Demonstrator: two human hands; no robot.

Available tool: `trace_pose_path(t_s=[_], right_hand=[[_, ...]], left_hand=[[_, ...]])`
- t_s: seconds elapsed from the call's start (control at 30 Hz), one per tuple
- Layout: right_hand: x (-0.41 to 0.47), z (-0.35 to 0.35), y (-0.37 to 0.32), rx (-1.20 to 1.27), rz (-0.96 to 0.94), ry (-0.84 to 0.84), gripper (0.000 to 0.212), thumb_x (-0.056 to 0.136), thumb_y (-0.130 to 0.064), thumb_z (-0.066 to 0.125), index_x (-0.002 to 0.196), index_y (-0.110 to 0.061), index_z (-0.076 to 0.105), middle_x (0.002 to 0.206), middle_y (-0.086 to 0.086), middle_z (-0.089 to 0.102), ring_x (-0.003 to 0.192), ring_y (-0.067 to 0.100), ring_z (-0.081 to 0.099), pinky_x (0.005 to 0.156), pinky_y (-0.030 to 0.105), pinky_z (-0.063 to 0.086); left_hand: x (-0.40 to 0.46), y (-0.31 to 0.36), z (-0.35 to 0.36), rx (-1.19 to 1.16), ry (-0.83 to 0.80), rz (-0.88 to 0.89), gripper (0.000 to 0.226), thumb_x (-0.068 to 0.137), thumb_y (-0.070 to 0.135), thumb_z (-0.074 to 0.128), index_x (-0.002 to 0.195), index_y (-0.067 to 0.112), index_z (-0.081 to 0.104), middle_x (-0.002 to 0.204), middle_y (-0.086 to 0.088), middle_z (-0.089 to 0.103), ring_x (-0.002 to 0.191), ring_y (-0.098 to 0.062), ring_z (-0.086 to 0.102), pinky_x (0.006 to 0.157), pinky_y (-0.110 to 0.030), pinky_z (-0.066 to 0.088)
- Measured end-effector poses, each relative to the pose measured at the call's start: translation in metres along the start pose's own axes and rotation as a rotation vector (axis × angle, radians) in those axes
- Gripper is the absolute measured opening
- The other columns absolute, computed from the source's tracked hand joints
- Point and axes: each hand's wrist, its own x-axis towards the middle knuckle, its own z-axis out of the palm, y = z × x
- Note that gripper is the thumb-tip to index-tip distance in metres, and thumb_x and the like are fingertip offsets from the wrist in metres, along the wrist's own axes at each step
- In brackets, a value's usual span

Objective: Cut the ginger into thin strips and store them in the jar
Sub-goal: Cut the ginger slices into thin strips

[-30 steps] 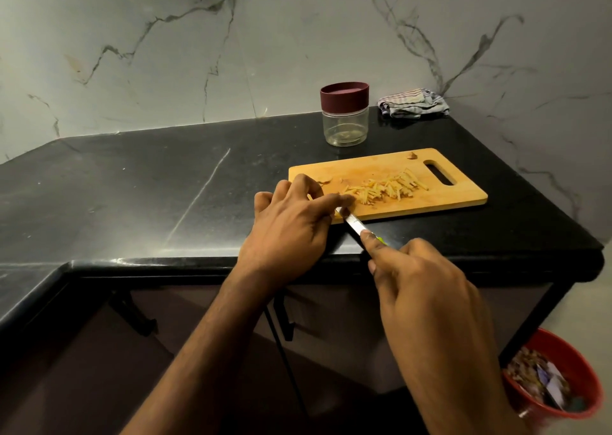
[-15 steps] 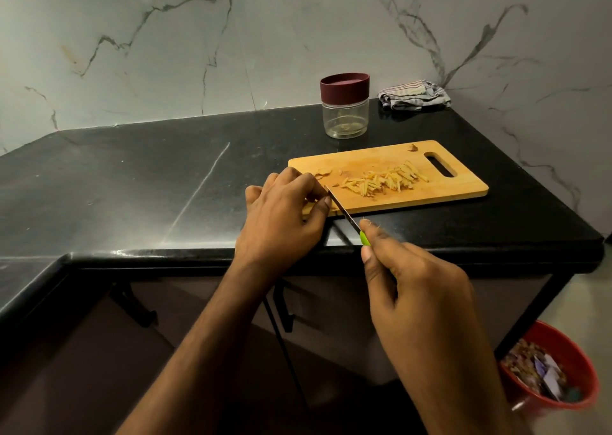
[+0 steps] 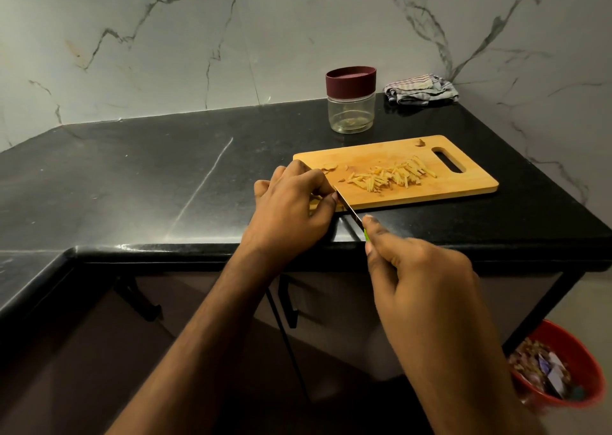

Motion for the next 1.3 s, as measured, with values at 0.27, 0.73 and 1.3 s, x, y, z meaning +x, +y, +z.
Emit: trace_pose_path(t_s=[0.27, 0.73, 1.3], right_hand=[[-0.003, -0.003, 0.004, -0.097, 0.041, -0.026, 0.037, 0.085, -0.028, 0.066, 0.121, -0.032, 0.063, 0.061, -0.011, 0.044, 0.049, 0.002, 0.039, 0.039, 0.013, 0.026], [-0.004, -0.002, 0.008, -0.143, 0.086, -0.072, 0.032, 0.087, -0.032, 0.062, 0.119, -0.033, 0.064, 0.068, -0.014, 0.039, 0.052, -0.001, 0.037, 0.044, 0.011, 0.021], [-0.003, -0.01, 0.006, -0.059, 0.063, -0.013, 0.04, 0.09, -0.034, 0.049, 0.13, -0.029, 0.057, 0.071, -0.012, 0.045, 0.05, 0.0, 0.037, 0.044, 0.008, 0.021]], left_hand=[[-0.004, 0.001, 0.004, 0.128, 0.041, 0.041, 0.011, 0.097, 0.04, 0.054, 0.09, 0.035, 0.047, 0.094, 0.013, 0.044, 0.096, -0.01, 0.041, 0.085, -0.032, 0.02], [-0.002, 0.001, 0.001, 0.239, -0.098, 0.098, 0.046, 0.096, 0.041, 0.027, 0.134, 0.058, 0.047, 0.116, 0.011, 0.042, 0.112, -0.01, 0.037, 0.092, -0.036, 0.021], [-0.007, 0.0, 0.005, 0.159, 0.072, 0.056, 0.016, 0.099, 0.041, 0.052, 0.113, 0.035, 0.057, 0.104, 0.013, 0.05, 0.103, -0.009, 0.046, 0.088, -0.033, 0.023]])
